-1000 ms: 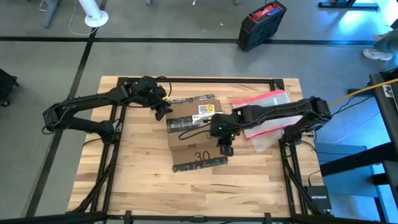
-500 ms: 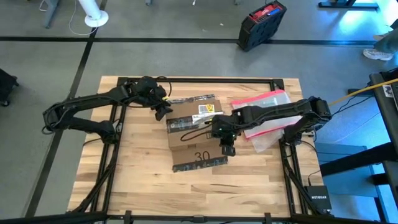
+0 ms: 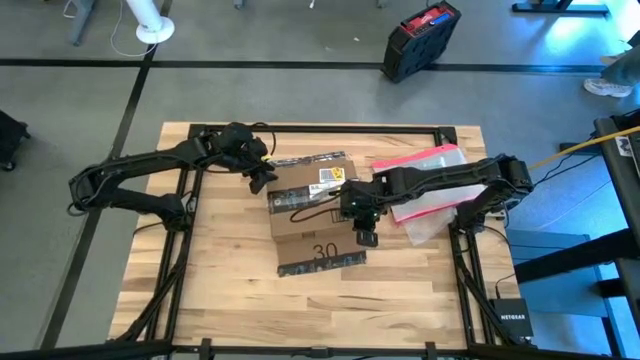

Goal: Unpack boxes
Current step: Break down the cardboard box with the gray cutter until it is fully flat

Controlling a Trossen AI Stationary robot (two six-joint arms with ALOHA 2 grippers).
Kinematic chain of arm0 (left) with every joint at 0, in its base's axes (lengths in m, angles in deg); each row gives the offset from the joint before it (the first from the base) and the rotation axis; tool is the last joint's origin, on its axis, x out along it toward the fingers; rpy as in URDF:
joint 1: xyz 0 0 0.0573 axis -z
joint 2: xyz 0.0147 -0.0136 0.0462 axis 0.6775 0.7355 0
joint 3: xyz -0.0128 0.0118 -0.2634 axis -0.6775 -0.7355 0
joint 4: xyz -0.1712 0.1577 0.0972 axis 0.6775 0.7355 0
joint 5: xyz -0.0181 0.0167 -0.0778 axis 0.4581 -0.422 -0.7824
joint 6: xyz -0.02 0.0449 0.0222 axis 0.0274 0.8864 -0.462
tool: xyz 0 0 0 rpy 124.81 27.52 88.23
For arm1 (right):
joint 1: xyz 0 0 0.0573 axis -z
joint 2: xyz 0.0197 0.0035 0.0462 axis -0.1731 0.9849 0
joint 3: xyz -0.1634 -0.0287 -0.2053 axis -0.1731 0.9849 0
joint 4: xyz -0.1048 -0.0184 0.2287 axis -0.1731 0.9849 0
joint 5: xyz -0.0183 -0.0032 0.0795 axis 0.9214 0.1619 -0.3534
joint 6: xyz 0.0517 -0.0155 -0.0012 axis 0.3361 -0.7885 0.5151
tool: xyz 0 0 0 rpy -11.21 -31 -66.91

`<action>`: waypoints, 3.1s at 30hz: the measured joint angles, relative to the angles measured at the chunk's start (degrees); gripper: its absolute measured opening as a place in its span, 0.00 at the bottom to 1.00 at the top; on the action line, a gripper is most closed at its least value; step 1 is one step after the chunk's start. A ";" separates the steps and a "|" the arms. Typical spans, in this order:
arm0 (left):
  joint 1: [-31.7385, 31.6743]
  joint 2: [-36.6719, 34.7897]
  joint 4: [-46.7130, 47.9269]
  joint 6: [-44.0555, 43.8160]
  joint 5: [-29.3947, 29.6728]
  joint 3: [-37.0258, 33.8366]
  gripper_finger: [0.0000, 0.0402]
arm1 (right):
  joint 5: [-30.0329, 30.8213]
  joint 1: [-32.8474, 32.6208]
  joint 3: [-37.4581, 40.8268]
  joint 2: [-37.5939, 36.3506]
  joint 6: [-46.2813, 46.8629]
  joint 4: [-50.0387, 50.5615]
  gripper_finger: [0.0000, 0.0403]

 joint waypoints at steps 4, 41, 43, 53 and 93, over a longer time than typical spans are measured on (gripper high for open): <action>0.00 0.00 0.00 0.00 0.00 0.02 0.43 | -0.02 0.00 0.00 0.00 -0.08 0.00 0.18; 6.55 9.66 12.29 -0.44 -20.97 -0.04 0.44 | 4.41 5.48 0.00 -0.04 -1.92 1.56 0.18; 8.64 9.35 12.30 -2.11 -23.66 -0.04 0.44 | 4.93 6.62 0.00 -0.04 -2.31 0.82 0.18; 20.46 8.68 5.16 -9.41 -26.67 -0.10 0.44 | 5.05 12.78 0.00 -0.04 -4.38 -10.83 0.18; -4.59 -0.68 3.72 -4.26 -23.58 1.51 0.44 | 7.94 -3.79 -0.02 -2.29 19.69 -22.00 0.18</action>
